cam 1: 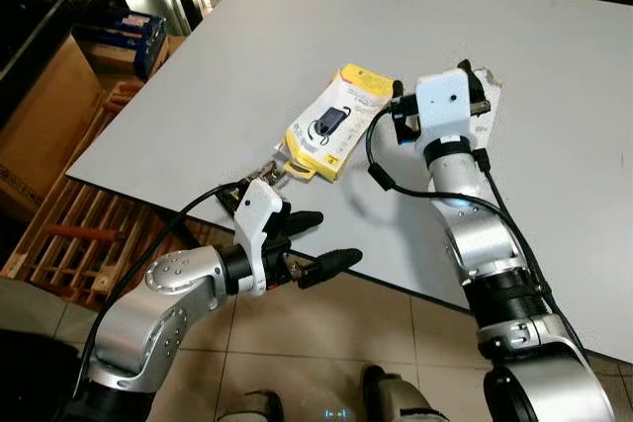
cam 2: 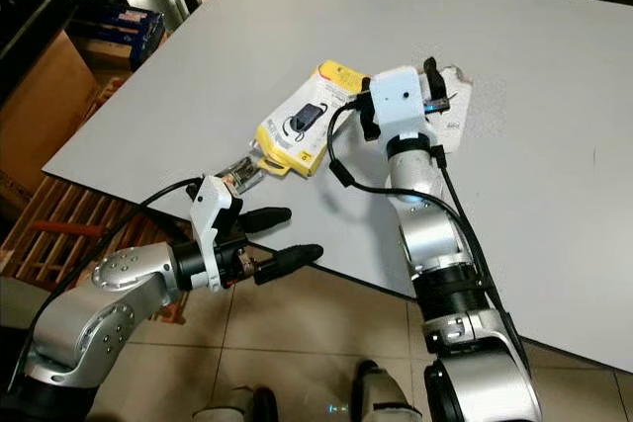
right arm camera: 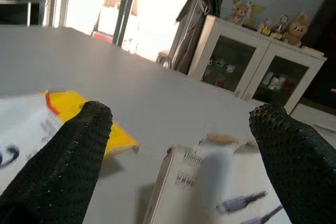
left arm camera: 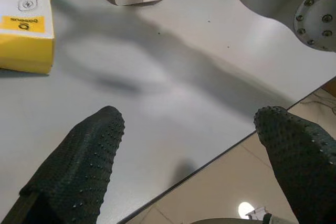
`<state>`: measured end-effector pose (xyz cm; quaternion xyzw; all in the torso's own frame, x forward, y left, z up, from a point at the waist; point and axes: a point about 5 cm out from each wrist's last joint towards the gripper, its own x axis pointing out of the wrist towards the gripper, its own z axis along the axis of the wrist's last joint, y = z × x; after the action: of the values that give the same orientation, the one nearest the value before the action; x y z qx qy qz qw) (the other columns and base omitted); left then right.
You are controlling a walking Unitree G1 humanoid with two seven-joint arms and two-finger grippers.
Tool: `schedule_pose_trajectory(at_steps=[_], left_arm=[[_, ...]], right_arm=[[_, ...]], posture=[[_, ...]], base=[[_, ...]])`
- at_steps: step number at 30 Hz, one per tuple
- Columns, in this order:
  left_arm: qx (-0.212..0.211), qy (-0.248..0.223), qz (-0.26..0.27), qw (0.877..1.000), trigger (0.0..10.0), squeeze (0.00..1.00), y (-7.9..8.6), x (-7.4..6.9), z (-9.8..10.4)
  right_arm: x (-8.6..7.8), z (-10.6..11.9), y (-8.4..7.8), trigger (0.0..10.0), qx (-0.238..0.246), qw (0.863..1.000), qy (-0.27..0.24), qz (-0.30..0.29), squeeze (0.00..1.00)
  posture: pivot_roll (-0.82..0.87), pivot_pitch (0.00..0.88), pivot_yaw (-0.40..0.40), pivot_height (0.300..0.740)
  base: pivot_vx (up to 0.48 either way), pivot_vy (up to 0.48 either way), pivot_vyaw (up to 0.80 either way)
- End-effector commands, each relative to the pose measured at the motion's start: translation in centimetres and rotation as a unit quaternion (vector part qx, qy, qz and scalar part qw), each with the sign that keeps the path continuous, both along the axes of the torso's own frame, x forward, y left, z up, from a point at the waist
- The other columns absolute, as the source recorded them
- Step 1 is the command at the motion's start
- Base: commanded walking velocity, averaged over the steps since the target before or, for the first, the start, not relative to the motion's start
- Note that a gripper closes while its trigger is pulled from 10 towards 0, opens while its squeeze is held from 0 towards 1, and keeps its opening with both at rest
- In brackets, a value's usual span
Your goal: Picking trash to rubbish bin
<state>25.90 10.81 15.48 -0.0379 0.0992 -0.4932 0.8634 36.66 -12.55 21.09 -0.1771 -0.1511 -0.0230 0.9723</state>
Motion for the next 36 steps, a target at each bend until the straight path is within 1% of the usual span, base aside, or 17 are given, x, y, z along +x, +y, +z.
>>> schedule_pose_trajectory(at_steps=[1,4,5,9,10,13,15,17,20,23,24,25,27,29,36], left_arm=[[-0.003,-0.018,0.02,1.0,10.0,0.0,0.3,0.5,0.5],[-0.02,-0.052,0.065,0.996,10.0,0.0,0.0,1.5,1.3],[-0.032,-0.07,0.086,0.993,10.0,0.0,-0.1,1.9,1.8],[-0.038,-0.104,0.131,0.985,10.0,0.0,-0.1,2.7,2.6],[-0.033,-0.128,0.161,0.978,10.0,0.0,0.0,3.1,3.0],[-0.034,-0.147,0.192,0.97,10.0,0.0,0.2,3.5,3.4],[-0.039,-0.163,0.23,0.959,10.0,0.0,0.3,3.8,3.6],[-0.038,-0.174,0.249,0.952,10.0,0.0,0.2,3.9,3.5],[-0.042,-0.17,0.256,0.951,10.0,0.0,-0.5,4.0,3.1],[-0.043,-0.175,0.247,0.952,10.0,0.0,-2.1,4.1,2.6],[-0.047,-0.173,0.247,0.952,10.0,0.0,-2.4,4.3,2.5],[-0.047,-0.174,0.246,0.952,10.0,0.0,-2.5,4.3,2.4],[-0.051,-0.176,0.258,0.949,10.0,0.0,-2.6,5.0,2.3],[-0.05,-0.18,0.264,0.946,10.0,0.0,-2.5,5.3,2.2],[-0.047,-0.184,0.267,0.945,10.0,0.0,-2.8,5.3,1.8]], right_arm=[[0.0,0.8,0.4,10.0,0.009,1.0,-0.021,0.009,0.0],[-0.5,1.3,0.5,10.0,0.012,0.999,-0.047,0.017,0.0],[-0.7,1.4,0.5,10.0,0.013,0.998,-0.056,0.021,0.0],[-1.1,1.7,0.2,10.0,0.021,0.997,-0.067,0.025,0.0],[-1.4,1.8,0.0,10.0,0.025,0.997,-0.069,0.026,0.0],[-1.8,1.8,-0.5,10.0,0.036,0.997,-0.066,0.022,0.0],[-2.4,1.7,-0.9,10.0,0.041,0.997,-0.063,0.019,0.0],[-3.0,1.4,-1.2,10.0,0.042,0.997,-0.059,0.018,0.0],[-3.6,0.9,-1.7,10.0,0.042,0.998,-0.053,0.013,0.0],[-4.3,0.8,-2.9,10.0,0.039,0.998,-0.05,-0.009,0.0],[-4.5,0.9,-3.2,10.0,0.039,0.998,-0.05,-0.014,0.0],[-4.6,0.9,-3.2,10.0,0.039,0.998,-0.05,-0.017,0.0],[-5.1,1.3,-3.5,10.0,0.034,0.998,-0.05,-0.023,0.0],[-5.2,1.4,-3.5,10.0,0.029,0.998,-0.05,-0.023,0.0],[-5.2,1.7,-3.1,10.0,0.029,0.998,-0.044,-0.017,0.0]], posture=[[0.09,0.131,0.046,0.74],[0.09,0.119,0.04,0.74],[0.08,0.112,0.036,0.74],[0.07,0.105,0.031,0.74],[0.07,0.103,0.029,0.74],[0.06,0.101,0.028,0.74],[0.05,0.096,0.028,0.74],[0.04,0.092,0.029,0.74],[0.01,0.081,0.034,0.74],[-0.03,0.064,0.044,0.74],[-0.03,0.063,0.045,0.74],[-0.03,0.063,0.045,0.74],[-0.06,0.054,0.043,0.74],[-0.06,0.051,0.039,0.74],[-0.05,0.044,0.031,0.74]], base=[[0.0,0.0,0.0],[0.0,0.0,0.0],[0.0,0.0,0.0],[0.0,0.0,0.0],[0.0,0.0,0.0],[0.0,0.0,0.0],[0.0,0.0,0.0],[0.0,0.0,-0.21],[0.0,0.0,-0.72],[0.0,0.0,-0.79],[0.0,0.0,-0.78],[0.0,0.0,-0.79],[0.0,0.0,-0.78],[0.0,0.0,-0.78],[0.0,0.0,-0.79]])
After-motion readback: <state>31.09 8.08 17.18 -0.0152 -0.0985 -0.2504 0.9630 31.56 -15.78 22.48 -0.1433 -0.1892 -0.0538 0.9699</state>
